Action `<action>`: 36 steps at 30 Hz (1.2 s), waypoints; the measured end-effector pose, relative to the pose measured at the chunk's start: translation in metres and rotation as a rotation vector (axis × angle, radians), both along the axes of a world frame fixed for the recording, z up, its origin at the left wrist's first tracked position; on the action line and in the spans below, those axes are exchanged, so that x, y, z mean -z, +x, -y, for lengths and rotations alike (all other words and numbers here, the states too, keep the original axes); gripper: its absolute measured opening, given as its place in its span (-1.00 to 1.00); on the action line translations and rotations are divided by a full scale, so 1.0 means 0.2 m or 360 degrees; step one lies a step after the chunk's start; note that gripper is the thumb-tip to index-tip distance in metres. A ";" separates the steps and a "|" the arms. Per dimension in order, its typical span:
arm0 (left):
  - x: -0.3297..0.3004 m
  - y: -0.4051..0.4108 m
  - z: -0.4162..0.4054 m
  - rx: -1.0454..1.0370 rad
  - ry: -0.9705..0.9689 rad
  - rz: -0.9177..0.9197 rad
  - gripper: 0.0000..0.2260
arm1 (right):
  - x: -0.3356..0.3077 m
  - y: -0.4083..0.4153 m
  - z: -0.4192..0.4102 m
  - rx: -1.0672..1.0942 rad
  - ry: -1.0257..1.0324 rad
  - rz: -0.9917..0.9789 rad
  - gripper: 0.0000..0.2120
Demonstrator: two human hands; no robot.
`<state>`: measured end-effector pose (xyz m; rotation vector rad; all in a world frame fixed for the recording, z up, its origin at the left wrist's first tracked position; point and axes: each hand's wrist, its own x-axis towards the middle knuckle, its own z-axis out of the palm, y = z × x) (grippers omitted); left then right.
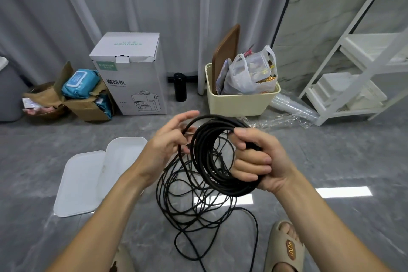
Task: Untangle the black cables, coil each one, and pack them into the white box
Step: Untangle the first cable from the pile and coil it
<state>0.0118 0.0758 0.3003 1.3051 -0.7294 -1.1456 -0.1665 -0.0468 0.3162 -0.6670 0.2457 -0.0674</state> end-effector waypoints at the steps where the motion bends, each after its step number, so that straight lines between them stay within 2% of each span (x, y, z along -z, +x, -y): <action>1: -0.02 0.01 -0.01 0.0040 -0.0039 0.0034 -0.44 | 0.00 0.00 -0.01 -0.0046 -0.0038 -0.0037 -0.69; 6: -0.12 -0.02 -0.02 0.0537 0.0018 0.0463 -0.47 | 0.02 0.00 -0.05 -0.0327 -0.0189 -0.0114 -0.65; 8: -0.14 -0.03 -0.02 0.0619 0.0068 0.0544 -0.53 | 0.02 0.01 -0.05 -0.0387 -0.0252 -0.0133 -0.61; 11: -0.16 -0.02 -0.03 0.0609 0.0082 0.0507 -0.59 | 0.01 0.01 -0.05 -0.0406 -0.0267 -0.0141 -0.51; 13: -0.17 0.00 -0.04 0.0600 0.0070 0.0481 -0.63 | 0.01 0.00 -0.05 -0.0405 -0.0241 -0.0125 -0.51; 15: -0.17 0.02 -0.05 0.0512 0.0084 0.0504 -0.72 | 0.01 0.00 -0.05 -0.0408 -0.0204 -0.0118 -0.60; 18: -0.16 0.02 -0.04 0.0386 0.0137 0.0503 -0.74 | 0.01 0.00 -0.05 -0.0378 -0.0196 -0.0165 -0.87; 22: -0.16 0.04 -0.04 0.0360 0.0099 0.0582 -0.78 | 0.00 0.02 -0.06 -0.0356 -0.0230 -0.0256 -0.81; 24: -0.16 0.06 -0.04 0.0352 0.0092 0.0655 -0.83 | 0.00 0.03 -0.07 -0.0387 -0.0352 -0.0344 -0.80; 27: -0.15 0.06 -0.04 0.0320 0.0067 0.0708 -0.87 | -0.01 0.03 -0.09 -0.0484 -0.0543 -0.0436 -0.67; 31: -0.13 0.04 -0.02 0.0316 0.0061 0.0665 -0.81 | -0.03 0.03 -0.11 -0.0597 -0.0582 -0.0358 -0.68; 33: -0.13 0.01 -0.01 0.0384 0.0090 0.0612 -0.76 | -0.03 0.04 -0.11 -0.0636 -0.0468 -0.0299 -0.74; 36: -0.12 -0.02 -0.02 0.0418 0.0160 0.0551 -0.69 | -0.02 0.05 -0.10 -0.0715 -0.0271 -0.0203 -0.70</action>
